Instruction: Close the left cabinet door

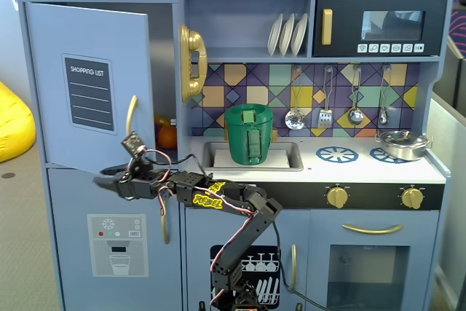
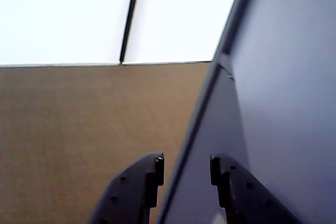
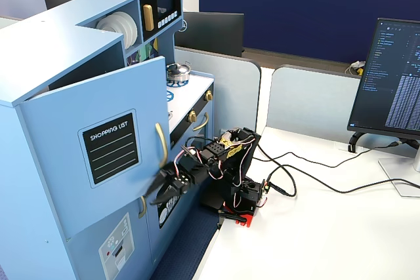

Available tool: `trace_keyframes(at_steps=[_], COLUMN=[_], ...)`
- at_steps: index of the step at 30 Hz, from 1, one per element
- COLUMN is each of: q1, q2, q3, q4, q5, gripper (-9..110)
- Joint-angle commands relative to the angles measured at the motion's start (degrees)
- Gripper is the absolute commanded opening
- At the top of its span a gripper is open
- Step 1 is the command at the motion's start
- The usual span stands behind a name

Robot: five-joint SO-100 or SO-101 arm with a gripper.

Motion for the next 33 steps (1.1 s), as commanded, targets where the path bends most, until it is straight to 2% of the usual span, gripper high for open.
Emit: trace_keyframes(at_steps=[1,14,24,30,33], q1=[6.6,22.9,28.6,23.6,21.4], q2=[3.4,-2.7,-5.7,4.9,12.6], q3=[-0.4,-0.6,0.2,3.4,5.1], q4=[0.4,-5.7,-8.5,1.2,11.1], q5=[-0.4,-2.9,-2.7,2.8,6.1], gripper=[0,0,0,0,0])
